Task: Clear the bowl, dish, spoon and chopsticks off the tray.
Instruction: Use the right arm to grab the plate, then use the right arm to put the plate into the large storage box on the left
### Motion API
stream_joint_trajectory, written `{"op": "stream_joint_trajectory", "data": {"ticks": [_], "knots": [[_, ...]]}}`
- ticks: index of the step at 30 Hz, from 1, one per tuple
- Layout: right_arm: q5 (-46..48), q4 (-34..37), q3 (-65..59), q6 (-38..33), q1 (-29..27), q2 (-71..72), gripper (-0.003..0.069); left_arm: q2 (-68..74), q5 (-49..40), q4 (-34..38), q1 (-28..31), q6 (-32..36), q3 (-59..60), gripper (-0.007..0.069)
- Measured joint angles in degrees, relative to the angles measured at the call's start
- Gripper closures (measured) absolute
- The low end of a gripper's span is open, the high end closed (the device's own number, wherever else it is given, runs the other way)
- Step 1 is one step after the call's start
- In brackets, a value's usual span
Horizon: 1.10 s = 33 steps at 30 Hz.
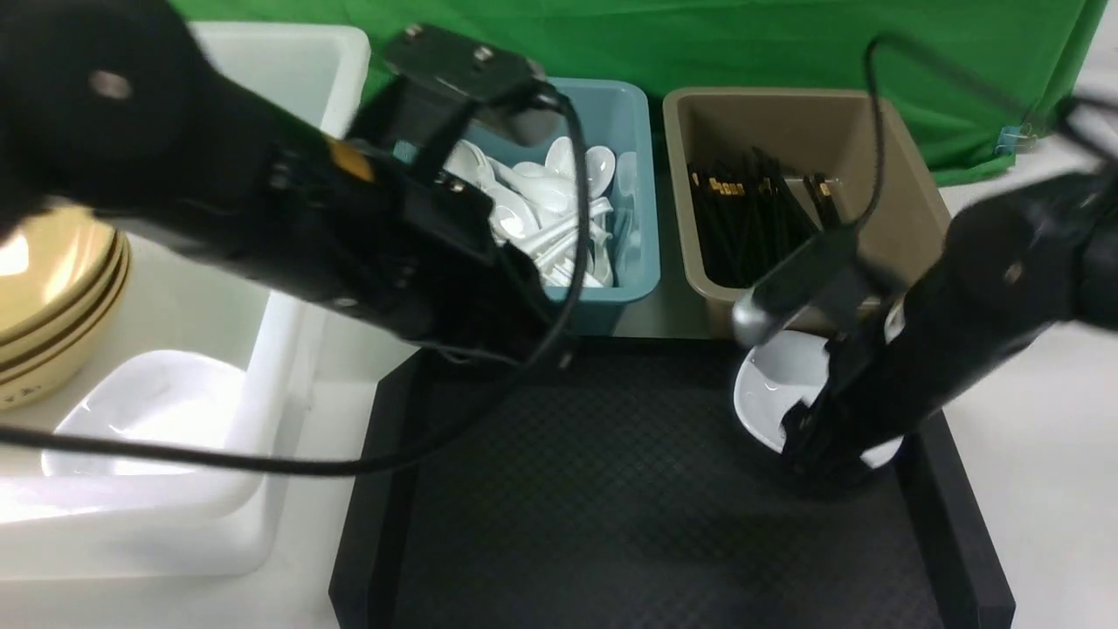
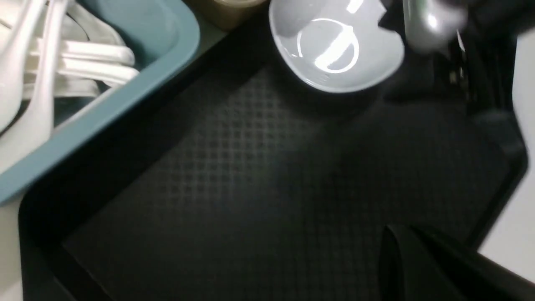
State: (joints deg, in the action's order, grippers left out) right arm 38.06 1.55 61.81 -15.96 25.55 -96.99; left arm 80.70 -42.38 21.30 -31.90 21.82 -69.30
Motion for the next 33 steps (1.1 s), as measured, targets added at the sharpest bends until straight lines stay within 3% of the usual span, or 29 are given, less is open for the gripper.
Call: {"op": "stream_joint_trajectory", "data": {"ticks": [8,11,13,14,15,17,22,26,30,33], "knots": [[-7.82,0.12,-0.48,-0.08,0.06,-7.04,0.0086,2.51,5.08,0.00,0.00,1.14,0.00,0.0623],[-8.87,0.12,-0.48,-0.08,0.06,-8.12,0.0130,2.51,5.06,-0.12,0.00,1.18,0.00,0.0623],[-9.14,0.12,-0.48,-0.08,0.06,-8.19,0.0285,2.51,5.00,-0.18,0.00,1.18,0.00,0.0623],[-9.14,0.12,-0.48,-0.08,0.06,-8.19,0.0304,2.51,5.00,-0.18,0.00,1.18,0.00,0.0623],[-9.17,-0.43,-0.48,-0.62,0.38,-7.61,0.0457,2.51,4.78,-0.18,0.00,1.18,0.00,0.0623],[-8.86,-1.55,-0.10,-0.96,1.47,-5.95,0.0547,2.51,4.47,-0.67,0.00,0.80,0.00,0.0623],[-3.96,-1.55,-0.10,-0.21,5.02,-2.26,0.0589,1.15,3.90,-3.78,0.00,-3.57,-0.05,0.0623],[0.24,0.22,-0.16,2.84,9.91,2.99,0.0630,-2.26,1.06,-11.85,1.04,-11.45,-0.95,0.0623],[3.97,3.97,6.28,3.76,12.76,6.14,0.0632,-6.58,-3.67,-15.50,5.93,-14.72,-2.82,0.0623],[4.94,11.31,15.21,-0.59,13.13,5.68,0.0633,-10.29,-6.04,-16.20,13.04,-15.31,-3.06,0.0623]]}}
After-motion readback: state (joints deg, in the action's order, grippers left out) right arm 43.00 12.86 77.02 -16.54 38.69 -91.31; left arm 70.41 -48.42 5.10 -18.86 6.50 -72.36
